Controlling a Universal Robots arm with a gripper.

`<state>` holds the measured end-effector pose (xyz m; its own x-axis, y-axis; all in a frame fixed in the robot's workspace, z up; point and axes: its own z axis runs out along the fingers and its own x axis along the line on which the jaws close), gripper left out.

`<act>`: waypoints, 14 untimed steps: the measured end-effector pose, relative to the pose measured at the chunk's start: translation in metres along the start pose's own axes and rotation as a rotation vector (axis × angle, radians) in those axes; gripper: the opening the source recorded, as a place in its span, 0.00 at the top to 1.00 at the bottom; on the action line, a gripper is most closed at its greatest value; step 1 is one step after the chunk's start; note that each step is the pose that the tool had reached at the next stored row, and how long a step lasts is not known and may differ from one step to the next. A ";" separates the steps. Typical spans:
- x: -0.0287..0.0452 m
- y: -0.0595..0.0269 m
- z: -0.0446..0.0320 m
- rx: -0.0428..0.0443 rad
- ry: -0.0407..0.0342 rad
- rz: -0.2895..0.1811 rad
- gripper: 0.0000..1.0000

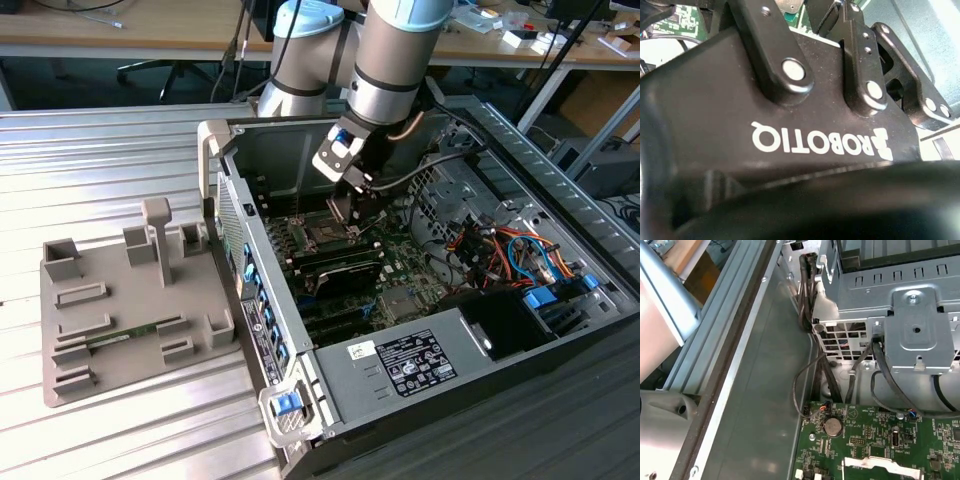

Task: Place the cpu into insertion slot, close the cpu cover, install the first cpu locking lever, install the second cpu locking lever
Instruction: 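Place the cpu into insertion slot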

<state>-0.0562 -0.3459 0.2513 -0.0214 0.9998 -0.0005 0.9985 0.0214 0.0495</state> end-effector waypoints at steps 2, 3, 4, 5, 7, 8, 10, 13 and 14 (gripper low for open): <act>0.0021 -0.0018 0.0013 0.0000 -0.0001 0.001 0.45; 0.0030 -0.0030 0.0025 -0.0001 0.0001 0.002 0.45; 0.0035 -0.0042 0.0034 0.0000 -0.0001 0.002 0.45; 0.0041 -0.0055 0.0044 0.0000 -0.0002 0.002 0.45; 0.0054 -0.0075 0.0072 0.0001 -0.0002 0.002 0.45; 0.0061 -0.0081 0.0086 0.0000 -0.0001 0.003 0.45; 0.0070 -0.0092 0.0123 0.0000 -0.0002 0.003 0.45; 0.0072 -0.0099 0.0165 0.0000 -0.0002 0.004 0.45; 0.0073 -0.0104 0.0182 0.0000 -0.0002 0.004 0.45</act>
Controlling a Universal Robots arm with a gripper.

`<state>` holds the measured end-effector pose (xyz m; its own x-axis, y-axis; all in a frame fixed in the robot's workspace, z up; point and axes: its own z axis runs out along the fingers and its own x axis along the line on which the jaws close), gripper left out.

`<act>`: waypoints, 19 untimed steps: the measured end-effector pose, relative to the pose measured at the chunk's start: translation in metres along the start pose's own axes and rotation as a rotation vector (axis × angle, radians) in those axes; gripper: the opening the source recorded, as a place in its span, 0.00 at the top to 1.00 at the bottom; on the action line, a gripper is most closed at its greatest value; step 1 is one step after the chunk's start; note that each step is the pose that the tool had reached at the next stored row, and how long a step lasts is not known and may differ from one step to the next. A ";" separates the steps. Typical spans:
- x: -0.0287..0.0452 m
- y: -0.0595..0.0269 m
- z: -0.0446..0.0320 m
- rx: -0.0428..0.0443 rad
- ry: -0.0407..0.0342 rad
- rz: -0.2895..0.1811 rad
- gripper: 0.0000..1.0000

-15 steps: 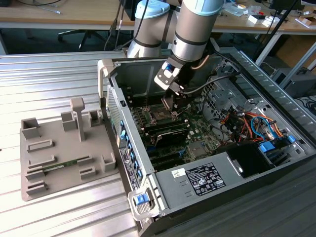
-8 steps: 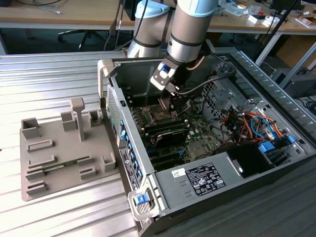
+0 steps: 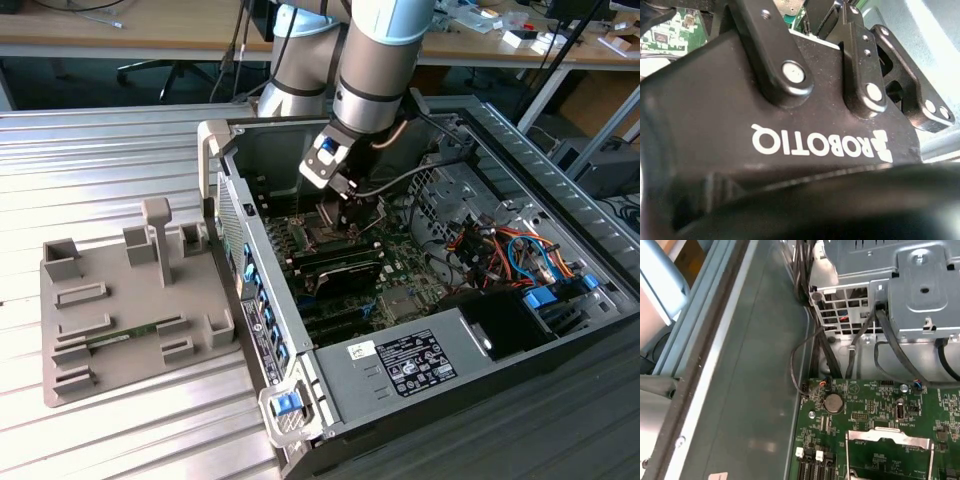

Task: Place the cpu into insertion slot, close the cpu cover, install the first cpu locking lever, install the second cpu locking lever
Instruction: 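Place the cpu into insertion slot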

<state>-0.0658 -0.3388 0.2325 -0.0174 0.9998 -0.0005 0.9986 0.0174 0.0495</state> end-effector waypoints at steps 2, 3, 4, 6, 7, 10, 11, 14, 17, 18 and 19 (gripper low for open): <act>0.0011 -0.0026 0.0043 0.0000 -0.0001 0.001 0.45; 0.0016 -0.0032 0.0052 0.0000 0.0000 0.002 0.45; 0.0021 -0.0039 0.0061 0.0000 -0.0001 0.003 0.45; 0.0034 -0.0054 0.0083 -0.0001 -0.0002 0.004 0.45; 0.0041 -0.0059 0.0092 0.0000 -0.0003 0.005 0.45; 0.0058 -0.0066 0.0122 0.0000 -0.0003 0.007 0.45; 0.0065 -0.0068 0.0137 0.0000 -0.0004 0.008 0.45; 0.0083 -0.0069 0.0177 0.0000 -0.0005 0.010 0.45; 0.0098 -0.0072 0.0221 0.0000 -0.0006 0.013 0.45; 0.0100 -0.0072 0.0238 0.0000 -0.0006 0.014 0.45; 0.0100 -0.0073 0.0253 0.0000 -0.0006 0.015 0.45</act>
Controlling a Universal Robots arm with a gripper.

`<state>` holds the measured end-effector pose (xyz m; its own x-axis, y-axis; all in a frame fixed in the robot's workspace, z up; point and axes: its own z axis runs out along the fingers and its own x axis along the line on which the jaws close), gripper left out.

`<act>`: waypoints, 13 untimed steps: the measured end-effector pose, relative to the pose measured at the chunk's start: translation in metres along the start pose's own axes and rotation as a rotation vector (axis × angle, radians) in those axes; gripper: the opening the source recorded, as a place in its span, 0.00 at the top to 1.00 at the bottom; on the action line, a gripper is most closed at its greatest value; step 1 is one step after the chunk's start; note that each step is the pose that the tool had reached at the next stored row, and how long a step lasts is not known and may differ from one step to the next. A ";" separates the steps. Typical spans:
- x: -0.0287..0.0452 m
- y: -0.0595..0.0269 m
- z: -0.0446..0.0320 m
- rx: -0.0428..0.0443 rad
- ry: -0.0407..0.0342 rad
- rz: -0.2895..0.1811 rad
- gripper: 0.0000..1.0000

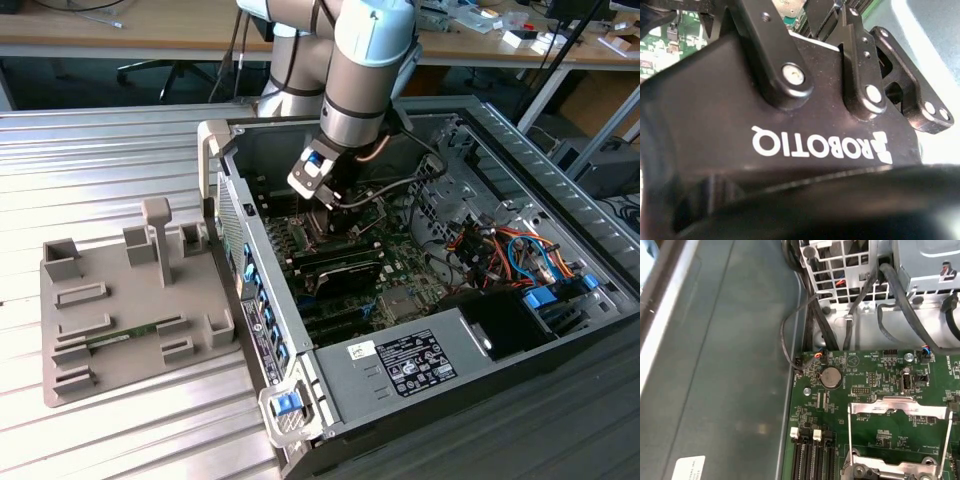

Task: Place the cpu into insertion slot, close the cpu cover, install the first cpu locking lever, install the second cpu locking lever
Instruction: 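Place the cpu into insertion slot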

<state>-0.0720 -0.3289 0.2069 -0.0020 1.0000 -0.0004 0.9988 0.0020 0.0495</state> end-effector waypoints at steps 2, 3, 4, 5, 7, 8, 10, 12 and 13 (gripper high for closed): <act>-0.0001 -0.0002 0.0020 0.0000 -0.0004 0.004 0.45; -0.0002 -0.0003 0.0031 0.0001 -0.0004 0.006 0.45; -0.0003 -0.0003 0.0038 0.0001 -0.0006 0.007 0.45; -0.0005 -0.0003 0.0050 0.0001 -0.0007 0.009 0.45; -0.0008 -0.0004 0.0061 0.0001 -0.0007 0.010 0.45; -0.0012 -0.0004 0.0073 -0.0001 -0.0007 0.010 0.45; -0.0013 -0.0005 0.0084 0.0000 -0.0008 0.011 0.45; -0.0014 -0.0006 0.0090 0.0003 -0.0010 0.011 0.45; -0.0014 -0.0006 0.0092 0.0003 -0.0011 0.011 0.45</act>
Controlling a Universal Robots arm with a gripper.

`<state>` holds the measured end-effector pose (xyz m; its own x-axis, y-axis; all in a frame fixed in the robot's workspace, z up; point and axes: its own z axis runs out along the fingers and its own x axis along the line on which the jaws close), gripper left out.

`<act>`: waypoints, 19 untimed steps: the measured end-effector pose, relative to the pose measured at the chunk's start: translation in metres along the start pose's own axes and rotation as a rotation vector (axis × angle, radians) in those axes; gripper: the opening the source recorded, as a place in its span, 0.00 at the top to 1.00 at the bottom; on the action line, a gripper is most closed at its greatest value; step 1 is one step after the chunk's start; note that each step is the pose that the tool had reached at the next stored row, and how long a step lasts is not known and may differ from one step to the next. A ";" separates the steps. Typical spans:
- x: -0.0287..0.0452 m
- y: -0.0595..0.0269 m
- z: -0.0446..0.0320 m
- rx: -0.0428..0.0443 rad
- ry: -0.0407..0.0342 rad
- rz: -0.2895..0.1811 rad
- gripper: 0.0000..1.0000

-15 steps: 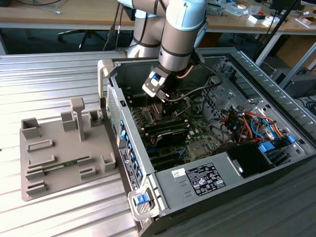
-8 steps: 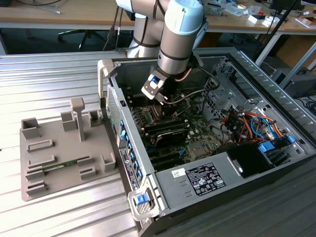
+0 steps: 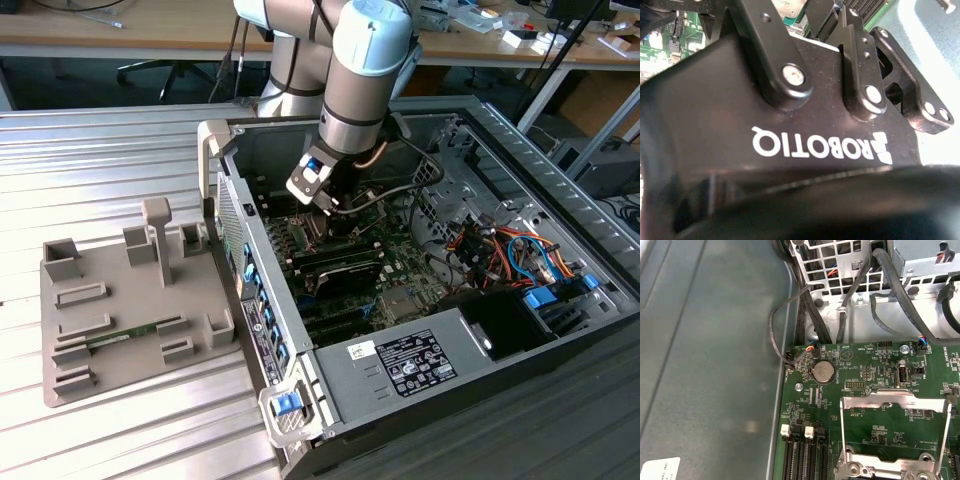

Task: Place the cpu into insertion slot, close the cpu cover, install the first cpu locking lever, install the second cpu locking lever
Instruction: 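Place the cpu into insertion slot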

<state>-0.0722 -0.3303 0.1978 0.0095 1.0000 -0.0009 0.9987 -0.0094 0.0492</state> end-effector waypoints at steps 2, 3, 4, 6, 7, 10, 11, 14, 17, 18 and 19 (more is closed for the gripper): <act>0.0001 0.0000 0.0002 -0.0001 0.0001 0.000 0.45; 0.0001 0.0000 0.0002 -0.0002 0.0002 0.000 0.45; 0.0001 0.0000 0.0002 -0.0002 0.0002 0.000 0.45; 0.0001 0.0000 0.0002 -0.0002 0.0003 0.000 0.45; 0.0001 0.0000 0.0003 -0.0002 0.0003 0.000 0.45; 0.0001 0.0001 0.0004 -0.0004 0.0005 0.000 0.45; 0.0002 0.0001 0.0006 -0.0006 0.0013 0.000 0.45; 0.0001 0.0000 0.0004 -0.0003 0.0004 0.000 0.39; 0.0000 0.0000 0.0004 -0.0002 0.0003 0.000 0.39; -0.0005 0.0001 0.0005 -0.0002 0.0004 0.000 0.39; -0.0009 0.0002 0.0005 -0.0002 0.0003 0.000 0.39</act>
<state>-0.0719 -0.3313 0.1973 0.0094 1.0000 -0.0006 0.9987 -0.0094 0.0494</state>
